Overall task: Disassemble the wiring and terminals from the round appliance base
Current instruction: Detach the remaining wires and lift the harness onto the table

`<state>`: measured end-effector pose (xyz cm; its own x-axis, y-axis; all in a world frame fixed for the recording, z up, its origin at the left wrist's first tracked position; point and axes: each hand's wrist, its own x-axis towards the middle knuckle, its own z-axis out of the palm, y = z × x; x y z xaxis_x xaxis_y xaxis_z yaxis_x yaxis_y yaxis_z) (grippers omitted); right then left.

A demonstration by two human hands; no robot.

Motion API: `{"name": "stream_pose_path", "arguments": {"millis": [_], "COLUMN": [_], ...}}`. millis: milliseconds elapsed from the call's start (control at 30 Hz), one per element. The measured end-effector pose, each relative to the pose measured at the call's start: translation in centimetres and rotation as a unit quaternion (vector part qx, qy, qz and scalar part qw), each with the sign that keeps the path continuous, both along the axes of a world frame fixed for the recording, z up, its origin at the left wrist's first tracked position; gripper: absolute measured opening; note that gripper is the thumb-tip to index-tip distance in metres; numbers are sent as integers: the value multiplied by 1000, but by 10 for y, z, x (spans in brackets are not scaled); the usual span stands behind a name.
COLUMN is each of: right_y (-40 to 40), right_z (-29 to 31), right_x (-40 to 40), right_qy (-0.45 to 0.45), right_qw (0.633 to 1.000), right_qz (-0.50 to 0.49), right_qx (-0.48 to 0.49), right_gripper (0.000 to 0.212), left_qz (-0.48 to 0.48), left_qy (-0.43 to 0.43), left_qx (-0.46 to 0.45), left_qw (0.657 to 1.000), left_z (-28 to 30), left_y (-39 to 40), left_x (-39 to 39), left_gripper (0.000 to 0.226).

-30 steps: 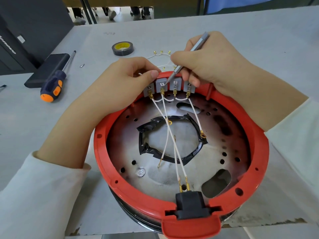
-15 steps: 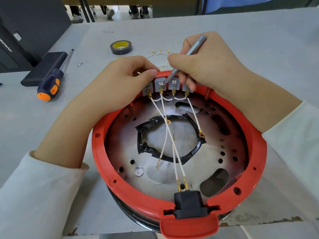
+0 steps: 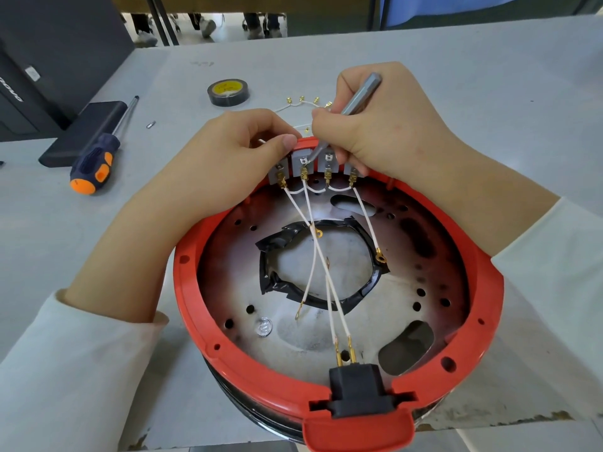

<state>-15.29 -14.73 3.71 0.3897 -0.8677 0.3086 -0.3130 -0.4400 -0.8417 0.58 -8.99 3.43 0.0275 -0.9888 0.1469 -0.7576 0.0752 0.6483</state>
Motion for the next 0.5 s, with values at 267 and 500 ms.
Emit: {"name": "stream_pose_path", "arguments": {"millis": [267,500], "right_y": [-1,-2], "right_z": [0,1], "right_x": [0,0], "right_qy": [6,3], "right_qw": [1000,1000], "right_qz": [2,3], "right_qx": [10,31], "right_gripper": [30,28], "left_qz": [-1,-5], "left_qy": [2,-1], "left_qx": [-1,-5], "left_qw": [1000,1000], "left_z": [-1,-2], "left_y": [0,-1], "left_x": [1,2], "left_gripper": [17,16]}}
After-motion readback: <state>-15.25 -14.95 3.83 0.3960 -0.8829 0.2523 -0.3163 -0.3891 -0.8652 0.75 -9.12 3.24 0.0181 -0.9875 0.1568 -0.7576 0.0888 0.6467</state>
